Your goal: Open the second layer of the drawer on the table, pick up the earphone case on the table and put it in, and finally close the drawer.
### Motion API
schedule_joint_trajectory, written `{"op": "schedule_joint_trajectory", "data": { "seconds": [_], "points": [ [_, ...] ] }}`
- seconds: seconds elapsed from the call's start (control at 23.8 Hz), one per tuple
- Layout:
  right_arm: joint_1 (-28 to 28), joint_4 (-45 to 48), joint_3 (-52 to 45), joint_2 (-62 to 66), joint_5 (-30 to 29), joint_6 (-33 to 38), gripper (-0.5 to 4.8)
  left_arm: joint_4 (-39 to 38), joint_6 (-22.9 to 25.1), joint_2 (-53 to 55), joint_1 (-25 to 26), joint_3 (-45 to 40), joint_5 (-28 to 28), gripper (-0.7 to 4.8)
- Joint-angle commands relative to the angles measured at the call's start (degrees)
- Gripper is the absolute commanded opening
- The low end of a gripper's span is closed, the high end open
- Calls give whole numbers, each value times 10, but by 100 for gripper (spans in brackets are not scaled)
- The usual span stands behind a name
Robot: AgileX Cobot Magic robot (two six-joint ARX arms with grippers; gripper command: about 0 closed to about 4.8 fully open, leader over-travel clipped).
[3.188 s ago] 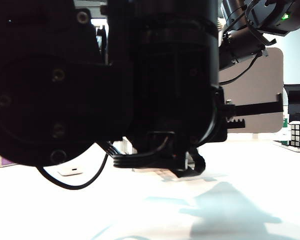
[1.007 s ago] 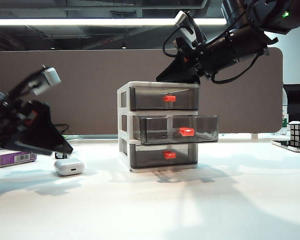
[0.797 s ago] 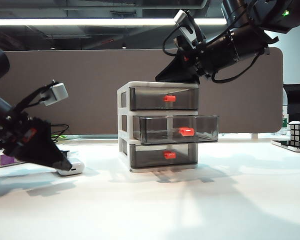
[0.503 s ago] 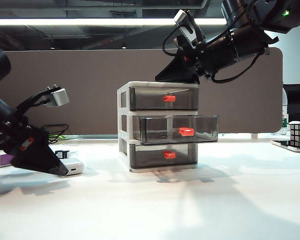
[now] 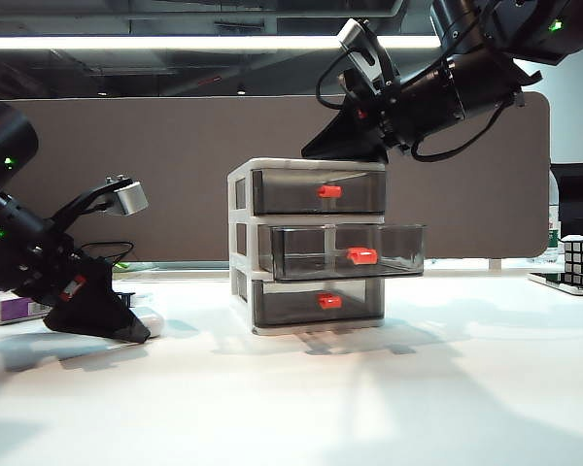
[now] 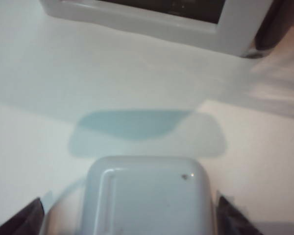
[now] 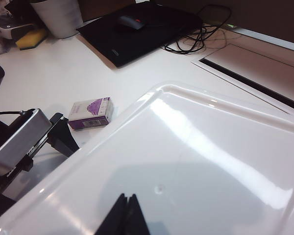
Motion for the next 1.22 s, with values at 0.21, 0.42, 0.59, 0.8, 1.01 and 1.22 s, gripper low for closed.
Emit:
{"op": "schedule_joint_trajectory", "data": {
  "seconds": [0.21,0.42,0.59,0.8,1.01,1.22],
  "points": [
    [3,-52,-10,11,0,5,-5,1,-10,3,-1,-2,11,463],
    [3,-52,-10,11,0,5,-5,4,-16,3,-6,-2,40,462],
    [3,-52,-10,11,0,5,-5,13,-16,3,-7,-2,40,460],
    [3,-52,-10,11,0,5,-5,54,-52,18,-7,-1,40,454],
    [3,-52,-10,11,2,5,-5,42,-54,27,-7,-1,40,430],
    [3,-52,-10,11,2,5,-5,42,-54,27,-7,-1,40,368]
  ]
}}
